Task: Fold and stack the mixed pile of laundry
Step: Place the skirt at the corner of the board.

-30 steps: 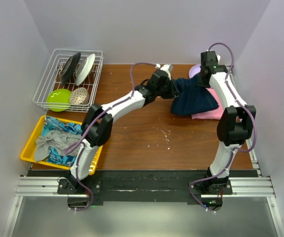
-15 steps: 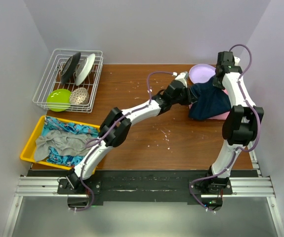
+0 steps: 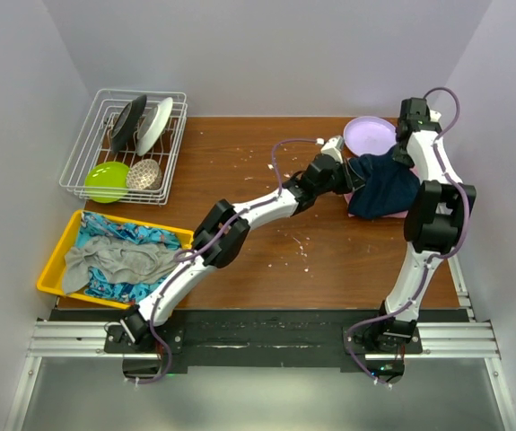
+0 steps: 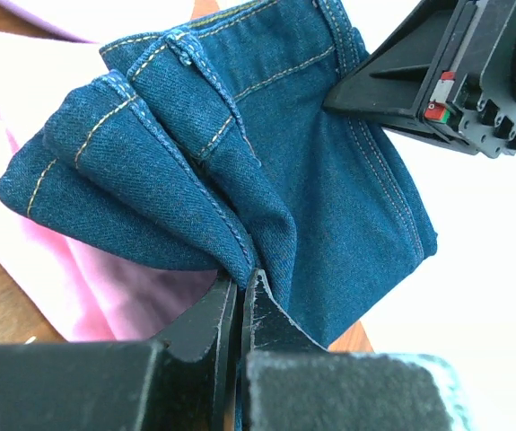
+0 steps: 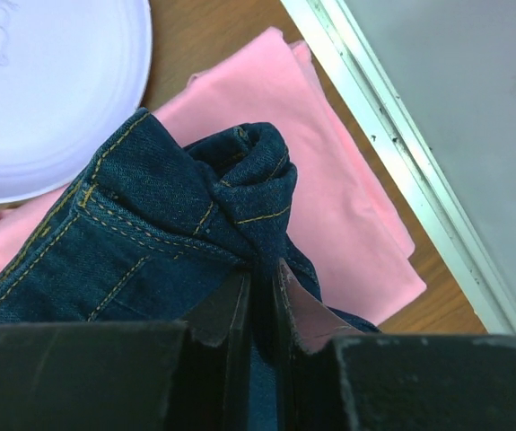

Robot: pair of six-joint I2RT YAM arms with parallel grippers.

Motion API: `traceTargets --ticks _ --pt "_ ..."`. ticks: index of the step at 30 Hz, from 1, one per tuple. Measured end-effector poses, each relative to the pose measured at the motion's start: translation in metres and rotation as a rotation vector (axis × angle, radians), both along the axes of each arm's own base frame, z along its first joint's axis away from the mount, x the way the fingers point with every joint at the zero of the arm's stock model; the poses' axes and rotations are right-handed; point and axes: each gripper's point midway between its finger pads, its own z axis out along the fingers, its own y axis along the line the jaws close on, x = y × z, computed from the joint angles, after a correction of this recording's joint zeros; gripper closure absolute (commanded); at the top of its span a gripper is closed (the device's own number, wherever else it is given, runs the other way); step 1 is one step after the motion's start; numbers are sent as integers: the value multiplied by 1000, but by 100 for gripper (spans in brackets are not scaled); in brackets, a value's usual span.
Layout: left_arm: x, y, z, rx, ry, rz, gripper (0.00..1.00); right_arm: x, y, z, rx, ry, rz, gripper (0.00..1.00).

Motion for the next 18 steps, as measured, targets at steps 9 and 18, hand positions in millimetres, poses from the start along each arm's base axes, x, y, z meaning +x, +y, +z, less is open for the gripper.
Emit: traceTargets --ticks 9,18 --pt "6 -4 -25 -39 8 22 50 15 -17 -15 3 10 -41 9" --pt "15 33 -14 -9 12 90 47 30 -17 45 4 -141 -64 7"
